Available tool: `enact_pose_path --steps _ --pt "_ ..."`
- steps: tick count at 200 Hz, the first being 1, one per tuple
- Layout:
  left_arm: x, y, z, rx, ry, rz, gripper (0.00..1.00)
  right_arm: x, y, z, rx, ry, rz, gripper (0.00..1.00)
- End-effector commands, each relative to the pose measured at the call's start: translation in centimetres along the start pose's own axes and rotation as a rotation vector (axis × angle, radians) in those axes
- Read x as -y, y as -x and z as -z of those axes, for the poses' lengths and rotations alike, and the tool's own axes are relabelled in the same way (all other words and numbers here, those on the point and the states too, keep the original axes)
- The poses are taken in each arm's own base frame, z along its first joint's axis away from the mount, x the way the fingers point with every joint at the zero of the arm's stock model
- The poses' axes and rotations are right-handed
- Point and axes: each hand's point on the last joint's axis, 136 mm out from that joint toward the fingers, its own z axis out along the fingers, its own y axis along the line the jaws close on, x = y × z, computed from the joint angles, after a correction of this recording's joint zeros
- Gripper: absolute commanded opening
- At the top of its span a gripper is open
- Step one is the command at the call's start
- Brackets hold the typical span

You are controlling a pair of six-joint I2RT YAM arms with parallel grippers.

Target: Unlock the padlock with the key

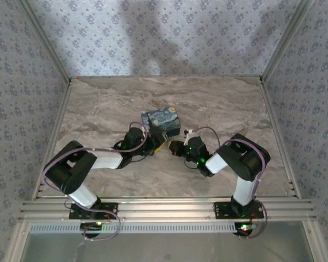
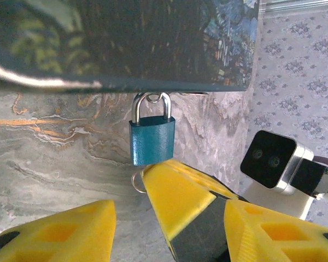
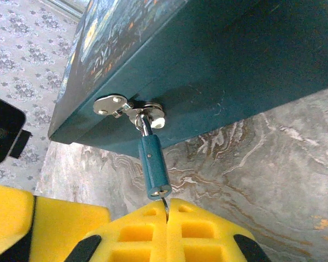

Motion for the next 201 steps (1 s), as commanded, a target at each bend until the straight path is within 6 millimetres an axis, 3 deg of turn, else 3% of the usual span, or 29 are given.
enact_pose_path --steps 1,129,201 --pt "1.2 0.7 -0.5 0.034 -0.041 0.003 0.54 -1.7 0.7 -0.4 0.005 0.039 -0.067 0.0" --pt "-0.1 3.0 -2.1 0.174 -0.057 0.096 0.53 -2.6 1.0 -1.1 -0.014 0.055 -0.123 0.0" --pt "-0.1 3.2 -3.7 0.177 -0.105 0.159 0.44 -2.9 1.0 -1.3 -0.022 0.057 -0.125 0.0"
